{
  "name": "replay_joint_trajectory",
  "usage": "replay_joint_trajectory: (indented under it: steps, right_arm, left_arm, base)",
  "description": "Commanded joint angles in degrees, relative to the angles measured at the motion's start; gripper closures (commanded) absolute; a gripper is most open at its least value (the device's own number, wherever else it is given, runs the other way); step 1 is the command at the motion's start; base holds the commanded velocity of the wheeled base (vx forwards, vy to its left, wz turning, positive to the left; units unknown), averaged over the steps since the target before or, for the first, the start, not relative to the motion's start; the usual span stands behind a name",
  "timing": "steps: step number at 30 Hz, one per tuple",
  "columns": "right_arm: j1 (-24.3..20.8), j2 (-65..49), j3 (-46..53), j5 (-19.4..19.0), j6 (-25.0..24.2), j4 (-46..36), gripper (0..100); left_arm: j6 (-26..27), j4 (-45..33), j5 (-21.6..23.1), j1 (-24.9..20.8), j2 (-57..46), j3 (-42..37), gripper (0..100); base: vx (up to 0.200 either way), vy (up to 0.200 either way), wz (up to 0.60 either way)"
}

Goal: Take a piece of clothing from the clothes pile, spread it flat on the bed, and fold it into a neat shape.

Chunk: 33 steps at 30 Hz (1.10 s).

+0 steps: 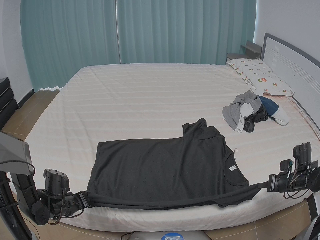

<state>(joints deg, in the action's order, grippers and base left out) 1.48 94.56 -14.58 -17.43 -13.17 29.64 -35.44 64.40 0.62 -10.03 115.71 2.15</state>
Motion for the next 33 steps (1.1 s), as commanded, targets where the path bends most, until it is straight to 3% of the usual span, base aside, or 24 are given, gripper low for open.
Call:
replay_joint_trajectory:
  steps: [1,7,12,14,16,17,22,28,33]
  right_arm:
    - [0.28,-3.16,3.24,-0.15,1.65,-0.02,100]
    - [0.28,-5.0,3.68,-0.06,2.44,0.16,100]
    - [0.02,-2.63,1.22,-0.15,2.36,0.6,100]
    - [0.02,-2.01,0.69,-0.23,2.36,0.6,100]
    - [0.02,0.97,-1.86,-0.23,1.92,0.69,100]
    - [0.11,1.94,-2.56,-0.23,1.83,0.69,100]
    - [-0.07,6.51,-6.51,0.03,0.25,0.77,100]
    - [-1.65,13.28,-11.08,0.12,-1.16,0.95,100]
    - [-1.74,19.78,-16.09,0.29,-3.97,1.21,100]
  left_arm:
    - [1.69,-1.74,0.17,-0.07,-3.83,-2.06,100]
    - [6.79,-12.81,0.52,-0.07,-7.52,-1.44,100]
    - [5.91,-12.64,0.7,0.01,-6.9,0.49,100]
    - [4.32,-12.55,0.87,0.01,-6.64,1.81,100]
    - [-6.84,-12.46,1.14,0.01,-5.67,6.91,100]
    - [-9.03,-12.46,1.22,0.01,-5.32,7.79,100]
    - [-10.88,-12.2,0.52,0.36,-0.58,11.92,100]
    - [-18.61,-8.59,0.35,1.16,6.45,18.51,100]
    - [-19.85,-6.66,-2.12,0.98,10.5,22.38,100]
  base:
    - [0.0,0.0,0.0]
    - [0.0,0.0,0.0]
    - [0.0,0.0,0.0]
    - [0.0,0.0,0.0]
    - [0.0,0.0,0.0]
    - [0.0,0.0,0.0]
    - [0.0,0.0,0.0]
    - [0.0,0.0,0.0]
    - [0.0,0.0,0.0]
